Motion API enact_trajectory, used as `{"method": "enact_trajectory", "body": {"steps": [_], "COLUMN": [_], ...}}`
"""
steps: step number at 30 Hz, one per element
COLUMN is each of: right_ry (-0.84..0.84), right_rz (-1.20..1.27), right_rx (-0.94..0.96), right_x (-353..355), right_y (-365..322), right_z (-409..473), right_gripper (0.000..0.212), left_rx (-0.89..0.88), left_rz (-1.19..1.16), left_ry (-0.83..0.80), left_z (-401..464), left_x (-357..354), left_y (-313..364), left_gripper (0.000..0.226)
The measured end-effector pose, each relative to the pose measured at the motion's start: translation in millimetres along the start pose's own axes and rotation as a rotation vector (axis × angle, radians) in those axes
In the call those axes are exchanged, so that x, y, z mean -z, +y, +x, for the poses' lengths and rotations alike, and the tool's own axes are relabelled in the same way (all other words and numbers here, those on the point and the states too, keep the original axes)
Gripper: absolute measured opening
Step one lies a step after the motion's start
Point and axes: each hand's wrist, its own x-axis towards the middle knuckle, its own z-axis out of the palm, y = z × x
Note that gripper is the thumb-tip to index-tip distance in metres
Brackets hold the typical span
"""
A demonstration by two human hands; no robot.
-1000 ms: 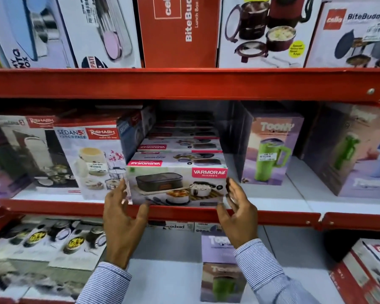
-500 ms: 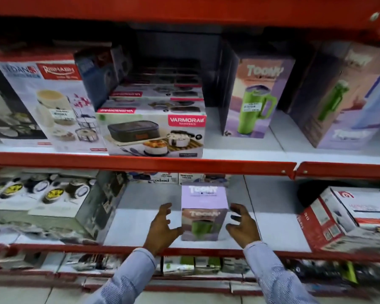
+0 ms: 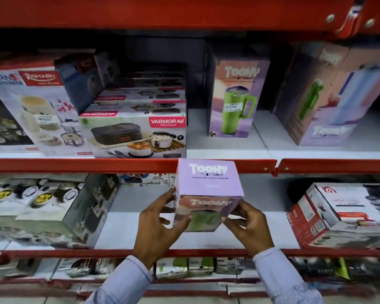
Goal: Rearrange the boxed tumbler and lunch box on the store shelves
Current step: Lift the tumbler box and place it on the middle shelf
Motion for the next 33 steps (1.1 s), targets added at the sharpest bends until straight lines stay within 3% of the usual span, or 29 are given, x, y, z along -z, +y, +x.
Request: {"method": "enact_trajectory", "body": {"steps": [6, 14, 19, 25, 33], "right_ry": [0.17, 0.304, 0.292, 0.25, 0.236], "right_rz": [0.087, 0.08, 0.042, -0.081, -0.106], "right_rx": [0.313, 0.479, 0.415, 0.367, 0.317], "right_x": [43.2, 90.4, 100.9, 102.9, 104.1], "right_y": [-80.2, -141.1, -135.5, -115.7, -106.2], "right_z": [9.2, 57.7, 97.7, 136.8, 146.3], "right_gripper": [0.047, 0.045, 0.058, 0.042, 0.04], "left_rx": [-0.244, -0.391, -0.37, -0.25, -0.224], "left_rz": [-0.04, -0.097, -0.056, -0.035, 0.021], "left_ry": [0.176, 0.246, 0.222, 0.167, 0.137], "left_z": [22.7, 84.7, 119.7, 149.7, 156.4], "left_x": [15.4, -4.5, -27.9, -50.8, -58.6], "left_y": [88.1, 161.8, 162.4, 143.7, 139.1], "left_gripper": [0.071, 0.055, 0.057, 0.053, 0.045]}}
